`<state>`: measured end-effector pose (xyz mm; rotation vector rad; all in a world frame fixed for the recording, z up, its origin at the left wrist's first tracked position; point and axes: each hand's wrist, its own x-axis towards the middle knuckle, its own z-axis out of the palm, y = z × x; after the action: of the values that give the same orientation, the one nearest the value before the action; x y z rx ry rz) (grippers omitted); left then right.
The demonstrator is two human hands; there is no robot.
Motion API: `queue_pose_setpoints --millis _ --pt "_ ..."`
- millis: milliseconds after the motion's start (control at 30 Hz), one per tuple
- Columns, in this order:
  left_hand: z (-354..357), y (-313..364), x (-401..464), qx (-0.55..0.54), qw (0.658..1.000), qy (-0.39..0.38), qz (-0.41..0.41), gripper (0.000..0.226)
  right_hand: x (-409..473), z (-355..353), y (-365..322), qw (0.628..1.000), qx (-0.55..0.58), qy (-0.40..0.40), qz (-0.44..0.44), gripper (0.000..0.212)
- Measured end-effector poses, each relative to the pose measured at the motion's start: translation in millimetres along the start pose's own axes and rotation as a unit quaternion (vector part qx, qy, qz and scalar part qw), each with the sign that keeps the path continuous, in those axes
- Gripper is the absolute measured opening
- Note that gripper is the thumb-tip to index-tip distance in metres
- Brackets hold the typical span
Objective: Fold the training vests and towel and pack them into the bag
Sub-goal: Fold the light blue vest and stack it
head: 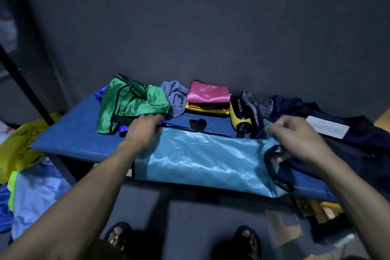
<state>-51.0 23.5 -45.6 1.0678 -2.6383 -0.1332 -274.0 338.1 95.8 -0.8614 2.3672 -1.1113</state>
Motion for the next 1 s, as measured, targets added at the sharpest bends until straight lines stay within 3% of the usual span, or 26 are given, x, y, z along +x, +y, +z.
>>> queue_pose_setpoints --millis 133,267,467,733,1000 --pt "-2.2 0.4 8.3 0.03 0.994 -0.104 -0.018 0.036 12.7 57.9 -27.2 0.994 -0.086 -0.053 -0.036 0.022" --pt "-1.9 1.7 16.8 0.023 0.985 -0.162 -0.05 0.037 27.6 119.0 -51.7 0.984 -0.165 -0.033 -0.064 0.026" --pt "-6.8 -6.2 26.1 -0.041 0.981 -0.179 -0.062 0.036 48.5 202.2 -71.7 0.989 -0.117 -0.02 -0.088 0.016" --pt "-20.7 -34.6 32.4 -0.273 0.944 -0.182 -0.031 0.016 61.3 254.4 -62.7 0.99 -0.048 -0.044 -0.124 0.014" --pt "-36.3 -30.5 30.1 -0.172 0.952 -0.243 -0.072 0.033 60.5 258.8 -41.2 0.974 0.022 -0.053 -0.218 0.027"
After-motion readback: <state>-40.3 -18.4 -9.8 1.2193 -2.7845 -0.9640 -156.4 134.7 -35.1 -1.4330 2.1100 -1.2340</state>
